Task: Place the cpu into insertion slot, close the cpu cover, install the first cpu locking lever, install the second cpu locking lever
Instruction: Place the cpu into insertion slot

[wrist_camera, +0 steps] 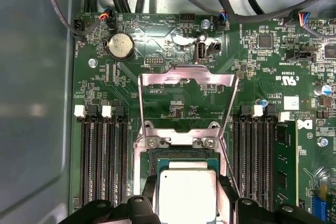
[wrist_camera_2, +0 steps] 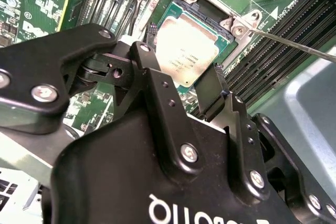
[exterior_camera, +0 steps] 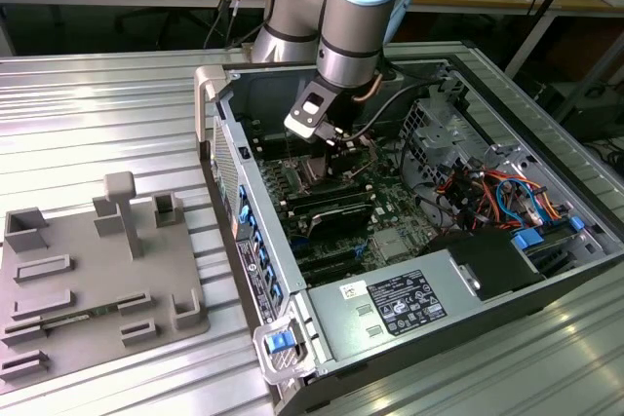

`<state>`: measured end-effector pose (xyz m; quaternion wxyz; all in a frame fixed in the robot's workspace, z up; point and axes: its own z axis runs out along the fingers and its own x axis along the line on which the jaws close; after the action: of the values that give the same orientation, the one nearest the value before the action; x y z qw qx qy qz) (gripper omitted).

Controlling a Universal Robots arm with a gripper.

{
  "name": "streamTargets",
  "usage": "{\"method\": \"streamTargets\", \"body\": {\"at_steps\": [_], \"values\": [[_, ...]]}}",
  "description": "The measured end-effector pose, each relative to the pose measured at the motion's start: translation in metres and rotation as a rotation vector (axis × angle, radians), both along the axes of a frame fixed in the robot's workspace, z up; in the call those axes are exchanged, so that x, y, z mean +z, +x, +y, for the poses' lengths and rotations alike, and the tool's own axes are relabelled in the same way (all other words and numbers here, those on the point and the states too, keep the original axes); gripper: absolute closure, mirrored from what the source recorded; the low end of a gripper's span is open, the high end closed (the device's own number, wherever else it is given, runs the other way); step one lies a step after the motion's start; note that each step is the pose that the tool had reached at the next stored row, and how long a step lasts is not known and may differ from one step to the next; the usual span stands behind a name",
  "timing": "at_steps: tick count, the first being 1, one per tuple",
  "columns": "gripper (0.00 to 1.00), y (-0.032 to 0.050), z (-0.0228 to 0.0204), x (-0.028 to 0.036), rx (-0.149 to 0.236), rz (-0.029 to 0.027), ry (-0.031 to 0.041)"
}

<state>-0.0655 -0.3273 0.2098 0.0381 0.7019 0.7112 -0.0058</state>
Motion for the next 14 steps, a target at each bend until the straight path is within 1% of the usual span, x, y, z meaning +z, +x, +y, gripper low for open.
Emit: {"method": "streamTargets", "body": {"at_steps": [2,3,6,9,12,14], "values": [[0.46,0.0,0.0004,-0.0009,-0.002,0.003,-0.0017],[0.46,0.0,0.0004,-0.0013,-0.002,0.0036,-0.0019],[0.46,0.0004,0.0005,-0.0039,0.001,0.0044,-0.0018],[0.46,0.0008,0.0005,-0.0047,0.015,0.0049,-0.002],[0.46,0.0009,0.001,-0.0055,0.013,0.0047,-0.0017],[0.46,0.0008,0.0012,-0.0056,0.009,0.0049,-0.0031]]}}
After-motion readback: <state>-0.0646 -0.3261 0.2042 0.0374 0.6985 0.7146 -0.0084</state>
